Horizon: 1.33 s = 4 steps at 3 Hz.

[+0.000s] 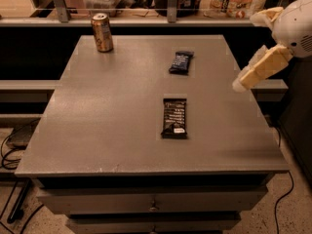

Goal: Knock orange can over

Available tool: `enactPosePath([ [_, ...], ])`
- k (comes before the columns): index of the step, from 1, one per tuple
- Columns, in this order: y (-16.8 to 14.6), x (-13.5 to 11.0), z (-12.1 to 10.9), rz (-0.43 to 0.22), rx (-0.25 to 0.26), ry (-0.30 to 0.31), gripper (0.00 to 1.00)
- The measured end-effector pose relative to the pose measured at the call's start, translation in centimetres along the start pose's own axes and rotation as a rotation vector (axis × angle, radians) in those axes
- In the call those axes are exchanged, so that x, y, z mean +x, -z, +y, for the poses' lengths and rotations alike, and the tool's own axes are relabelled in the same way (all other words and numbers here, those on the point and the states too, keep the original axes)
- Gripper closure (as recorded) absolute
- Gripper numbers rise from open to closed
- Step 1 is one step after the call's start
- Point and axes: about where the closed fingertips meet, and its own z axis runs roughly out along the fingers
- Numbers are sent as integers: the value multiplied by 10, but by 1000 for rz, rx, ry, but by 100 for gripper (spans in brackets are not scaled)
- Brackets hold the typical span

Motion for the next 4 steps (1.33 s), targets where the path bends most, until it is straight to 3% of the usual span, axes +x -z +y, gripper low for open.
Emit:
enactPosePath([
  [1,0,0,0,0,0,0,0],
  [2,-23,-23,-3,-22,-6,24,0],
  [4,-96,-61,-16,-88,-9,10,0],
])
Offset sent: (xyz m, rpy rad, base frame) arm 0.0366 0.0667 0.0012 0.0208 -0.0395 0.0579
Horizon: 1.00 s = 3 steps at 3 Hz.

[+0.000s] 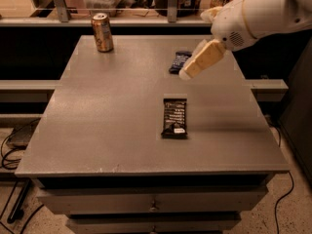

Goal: Knock orange can over

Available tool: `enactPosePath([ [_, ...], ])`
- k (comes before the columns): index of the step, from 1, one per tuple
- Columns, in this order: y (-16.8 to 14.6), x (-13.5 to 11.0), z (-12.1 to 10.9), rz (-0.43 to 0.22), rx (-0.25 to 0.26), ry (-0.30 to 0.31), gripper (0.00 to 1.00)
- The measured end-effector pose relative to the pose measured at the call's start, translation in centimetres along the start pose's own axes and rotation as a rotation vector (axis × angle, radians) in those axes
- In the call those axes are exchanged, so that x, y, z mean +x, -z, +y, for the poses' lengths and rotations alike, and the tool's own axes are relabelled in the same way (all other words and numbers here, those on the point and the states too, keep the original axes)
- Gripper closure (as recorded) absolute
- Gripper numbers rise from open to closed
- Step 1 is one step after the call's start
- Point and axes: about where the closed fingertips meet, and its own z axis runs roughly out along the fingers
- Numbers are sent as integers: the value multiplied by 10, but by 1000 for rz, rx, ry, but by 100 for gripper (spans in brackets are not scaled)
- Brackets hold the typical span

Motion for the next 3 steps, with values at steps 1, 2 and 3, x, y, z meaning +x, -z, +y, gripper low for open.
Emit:
enactPosePath([
  [1,-53,-14,-20,-50,24,-60,0],
  [2,-84,-21,-38,-86,35,-106,0],
  [3,-88,-23,-39,-90,36,-108,0],
])
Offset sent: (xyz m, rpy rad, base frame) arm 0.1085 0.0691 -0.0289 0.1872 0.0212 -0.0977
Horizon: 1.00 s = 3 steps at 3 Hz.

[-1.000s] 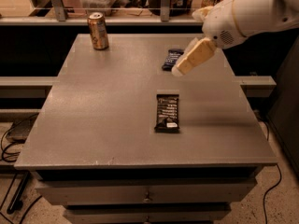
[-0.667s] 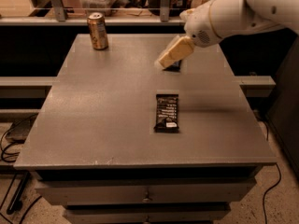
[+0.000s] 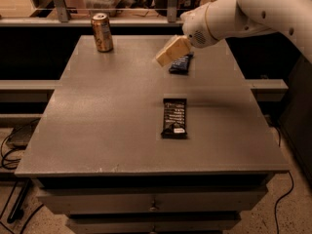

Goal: Knock orange can over

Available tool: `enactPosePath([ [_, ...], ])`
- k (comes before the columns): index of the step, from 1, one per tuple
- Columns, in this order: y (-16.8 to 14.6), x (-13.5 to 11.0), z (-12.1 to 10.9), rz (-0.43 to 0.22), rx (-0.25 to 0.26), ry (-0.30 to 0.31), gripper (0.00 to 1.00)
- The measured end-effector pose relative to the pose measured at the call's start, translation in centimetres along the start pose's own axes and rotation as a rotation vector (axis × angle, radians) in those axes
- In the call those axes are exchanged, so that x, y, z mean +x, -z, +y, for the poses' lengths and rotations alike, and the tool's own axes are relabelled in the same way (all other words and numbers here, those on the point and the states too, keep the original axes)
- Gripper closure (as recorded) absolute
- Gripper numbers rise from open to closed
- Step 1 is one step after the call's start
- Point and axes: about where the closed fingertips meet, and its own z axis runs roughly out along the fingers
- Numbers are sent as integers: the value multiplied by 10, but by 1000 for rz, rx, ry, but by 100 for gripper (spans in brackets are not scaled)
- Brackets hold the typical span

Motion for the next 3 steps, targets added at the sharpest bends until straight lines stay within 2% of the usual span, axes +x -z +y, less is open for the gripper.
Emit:
enactPosePath([
  [1,-17,-5,-2,-18,5,-10,0],
  [3,-81,-33,-16,-104,11,-53,0],
])
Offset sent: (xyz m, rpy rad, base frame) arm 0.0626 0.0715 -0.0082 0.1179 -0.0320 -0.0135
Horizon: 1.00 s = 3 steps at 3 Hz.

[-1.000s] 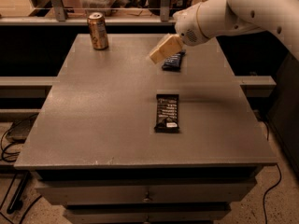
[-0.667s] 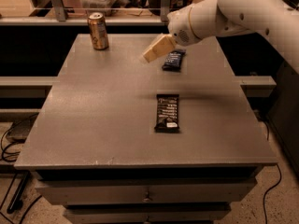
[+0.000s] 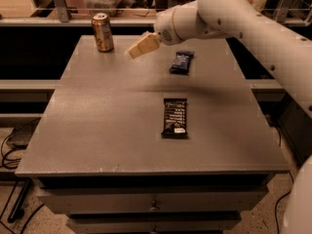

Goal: Knock orange can over

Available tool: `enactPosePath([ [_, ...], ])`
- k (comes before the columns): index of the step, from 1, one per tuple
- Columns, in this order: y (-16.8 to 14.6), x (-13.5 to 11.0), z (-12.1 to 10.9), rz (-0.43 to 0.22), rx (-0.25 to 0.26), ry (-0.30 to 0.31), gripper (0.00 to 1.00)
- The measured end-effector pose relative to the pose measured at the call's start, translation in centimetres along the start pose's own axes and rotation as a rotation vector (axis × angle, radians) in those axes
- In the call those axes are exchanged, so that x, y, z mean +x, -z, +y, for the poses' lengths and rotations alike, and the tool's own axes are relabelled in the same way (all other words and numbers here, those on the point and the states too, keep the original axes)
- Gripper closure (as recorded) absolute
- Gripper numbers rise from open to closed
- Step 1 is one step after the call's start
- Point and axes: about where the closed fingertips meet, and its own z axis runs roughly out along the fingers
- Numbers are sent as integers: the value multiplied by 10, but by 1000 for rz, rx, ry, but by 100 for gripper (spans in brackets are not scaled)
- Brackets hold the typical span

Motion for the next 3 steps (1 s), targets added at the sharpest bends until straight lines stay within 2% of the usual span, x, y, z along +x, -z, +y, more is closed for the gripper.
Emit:
enactPosePath([
  [1,-36,-7,-4,-46,-18,-39,0],
  [3,-99,-16,-13,-79,-58,-70,0],
])
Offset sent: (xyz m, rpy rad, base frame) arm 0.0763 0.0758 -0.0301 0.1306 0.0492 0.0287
